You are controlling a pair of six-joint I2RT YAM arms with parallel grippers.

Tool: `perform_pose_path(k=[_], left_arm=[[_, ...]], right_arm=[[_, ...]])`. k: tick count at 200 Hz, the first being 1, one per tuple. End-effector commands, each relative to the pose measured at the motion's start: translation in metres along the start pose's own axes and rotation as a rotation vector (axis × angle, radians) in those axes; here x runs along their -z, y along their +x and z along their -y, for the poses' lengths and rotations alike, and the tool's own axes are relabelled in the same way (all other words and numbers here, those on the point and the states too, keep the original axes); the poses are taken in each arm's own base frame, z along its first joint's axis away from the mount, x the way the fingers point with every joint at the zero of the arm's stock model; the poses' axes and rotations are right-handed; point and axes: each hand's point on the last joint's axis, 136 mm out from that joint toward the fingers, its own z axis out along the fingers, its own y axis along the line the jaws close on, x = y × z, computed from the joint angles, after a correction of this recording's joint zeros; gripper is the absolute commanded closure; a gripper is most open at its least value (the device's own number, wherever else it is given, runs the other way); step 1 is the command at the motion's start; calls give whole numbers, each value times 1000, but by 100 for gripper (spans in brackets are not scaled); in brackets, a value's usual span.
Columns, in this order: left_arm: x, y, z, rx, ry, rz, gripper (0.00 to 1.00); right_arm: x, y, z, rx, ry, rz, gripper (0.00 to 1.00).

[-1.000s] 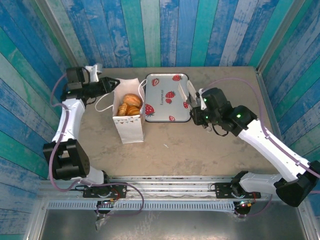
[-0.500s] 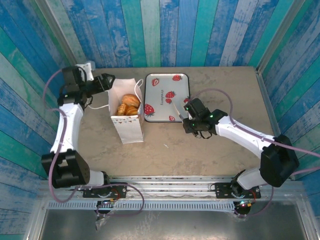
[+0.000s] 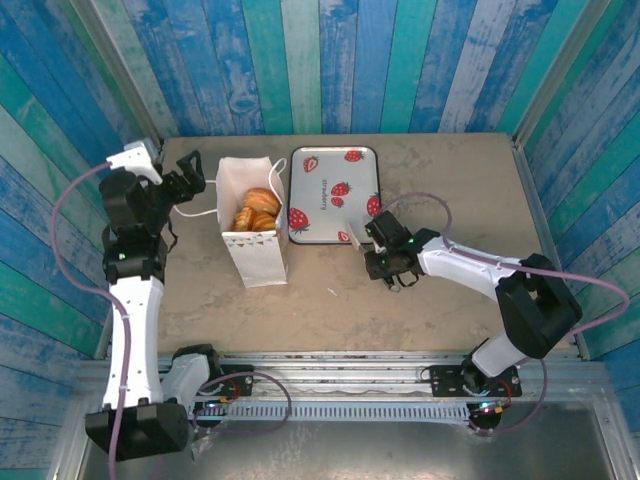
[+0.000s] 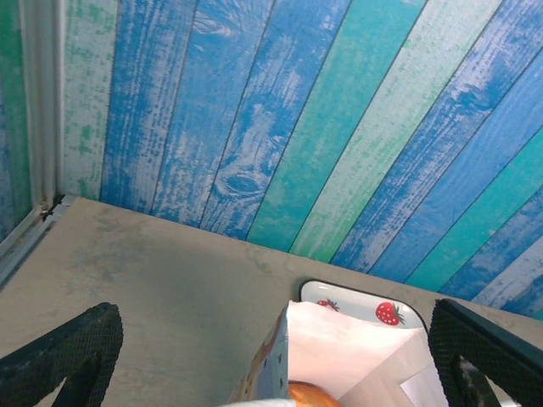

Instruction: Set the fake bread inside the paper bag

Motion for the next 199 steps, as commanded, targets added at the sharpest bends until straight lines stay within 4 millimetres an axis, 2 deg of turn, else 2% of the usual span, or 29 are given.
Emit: perform_pose_path(k=[1,48,77,125,199], left_arm=[[9,-6,-8,1,-51,59,4],[15,2,-15,0,-88,55,5],[15,3,-16,2,-91,52,5],[13,5,-18,6,-98,46,5],[15,5,-22,22,-121,49,5]], right_arm=[[-9,0,0,-16,-5,7,53],[-21,11,3,-6,11,-40,47],[-22,11,3,-5,13,-48,44],[-16,6,3,10,21,-45,37],[6,-12,0,28,16,9,27]])
